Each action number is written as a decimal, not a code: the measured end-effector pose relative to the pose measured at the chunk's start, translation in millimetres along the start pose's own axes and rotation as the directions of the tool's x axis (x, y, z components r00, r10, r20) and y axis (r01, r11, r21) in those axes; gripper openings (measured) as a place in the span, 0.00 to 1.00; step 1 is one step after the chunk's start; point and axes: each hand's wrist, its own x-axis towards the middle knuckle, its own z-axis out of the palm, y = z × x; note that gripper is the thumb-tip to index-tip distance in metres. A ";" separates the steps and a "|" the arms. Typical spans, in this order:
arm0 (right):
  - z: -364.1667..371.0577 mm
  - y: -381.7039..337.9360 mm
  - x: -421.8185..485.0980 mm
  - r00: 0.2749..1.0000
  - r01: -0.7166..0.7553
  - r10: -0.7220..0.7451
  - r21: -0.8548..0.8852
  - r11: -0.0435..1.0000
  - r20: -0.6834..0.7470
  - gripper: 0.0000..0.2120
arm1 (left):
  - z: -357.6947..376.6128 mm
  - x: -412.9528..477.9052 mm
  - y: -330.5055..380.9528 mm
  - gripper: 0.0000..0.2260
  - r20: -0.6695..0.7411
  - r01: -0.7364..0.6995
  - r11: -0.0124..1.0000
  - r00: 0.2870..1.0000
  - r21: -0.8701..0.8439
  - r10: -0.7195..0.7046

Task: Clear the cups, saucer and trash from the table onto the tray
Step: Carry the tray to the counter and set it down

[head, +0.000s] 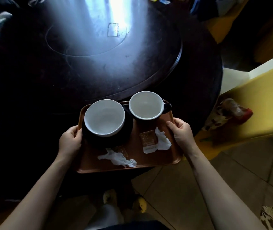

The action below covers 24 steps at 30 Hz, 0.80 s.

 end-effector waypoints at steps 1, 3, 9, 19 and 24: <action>-4.6 -3.6 -2.0 1.000 0.005 -0.004 0.019 1.000 -0.012 0.08 | 0.7 0.9 7.2 0.11 0.006 -0.013 1.000 1.000 -0.007 0.013; -13.4 -10.8 -6.4 0.999 0.014 -0.012 0.051 0.999 -0.041 0.07 | 3.0 3.6 18.8 0.10 0.034 -0.042 0.999 0.999 -0.021 0.043; -39.3 -23.1 -21.5 0.978 0.048 -0.031 0.078 0.996 -0.204 0.05 | 15.5 10.6 52.9 0.10 0.134 -0.119 0.992 0.983 -0.047 0.124; -49.6 -22.2 -86.2 0.850 0.057 -0.038 0.020 0.998 -0.526 0.08 | 35.7 37.7 95.0 0.11 0.373 -0.379 0.925 0.856 -0.018 0.358; -34.4 -17.2 -136.6 0.730 0.081 0.034 0.136 0.987 -0.682 0.07 | 48.5 34.1 108.0 0.09 0.519 -0.492 0.870 0.736 -0.030 0.434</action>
